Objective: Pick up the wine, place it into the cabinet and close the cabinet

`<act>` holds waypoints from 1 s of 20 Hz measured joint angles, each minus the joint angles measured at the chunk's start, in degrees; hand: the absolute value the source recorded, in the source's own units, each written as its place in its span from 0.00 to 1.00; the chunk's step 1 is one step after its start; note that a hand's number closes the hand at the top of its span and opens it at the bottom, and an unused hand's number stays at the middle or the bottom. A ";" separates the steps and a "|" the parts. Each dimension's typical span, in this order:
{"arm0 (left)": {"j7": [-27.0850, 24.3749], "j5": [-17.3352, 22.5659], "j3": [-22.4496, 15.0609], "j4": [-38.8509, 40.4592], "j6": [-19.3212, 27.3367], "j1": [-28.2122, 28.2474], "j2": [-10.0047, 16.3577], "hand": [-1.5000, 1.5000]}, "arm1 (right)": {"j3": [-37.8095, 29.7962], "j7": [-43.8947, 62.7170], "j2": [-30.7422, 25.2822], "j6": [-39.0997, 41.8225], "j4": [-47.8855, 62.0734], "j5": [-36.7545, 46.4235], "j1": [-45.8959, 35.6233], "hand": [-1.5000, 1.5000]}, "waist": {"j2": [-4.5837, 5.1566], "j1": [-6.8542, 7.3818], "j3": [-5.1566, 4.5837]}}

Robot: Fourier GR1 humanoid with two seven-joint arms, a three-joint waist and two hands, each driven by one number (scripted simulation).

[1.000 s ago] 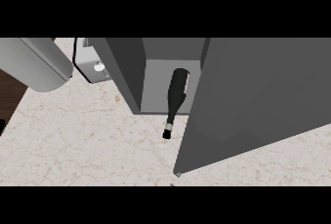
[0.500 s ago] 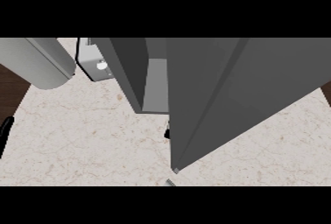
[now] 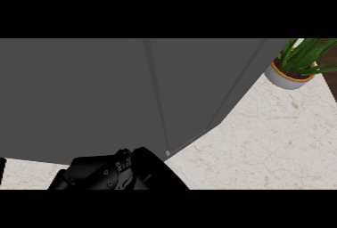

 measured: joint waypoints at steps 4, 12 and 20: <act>0.78 0.09 0.86 0.21 0.21 -0.53 -0.73 0.00 | -5.41 -2.72 1.63 -0.55 10.95 -4.07 -10.31 1.00 | -0.06 -0.17 0.05; 1.68 -2.40 0.21 -0.29 1.82 -1.14 -3.00 0.00 | -13.91 -11.53 2.46 5.32 32.32 -3.59 -21.30 1.00 | -0.05 -0.93 0.09; 2.58 -4.44 1.22 1.47 0.95 -2.13 -4.97 0.00 | -20.05 -20.33 2.69 12.74 45.13 -6.39 -23.97 1.00 | -0.85 -1.28 -0.07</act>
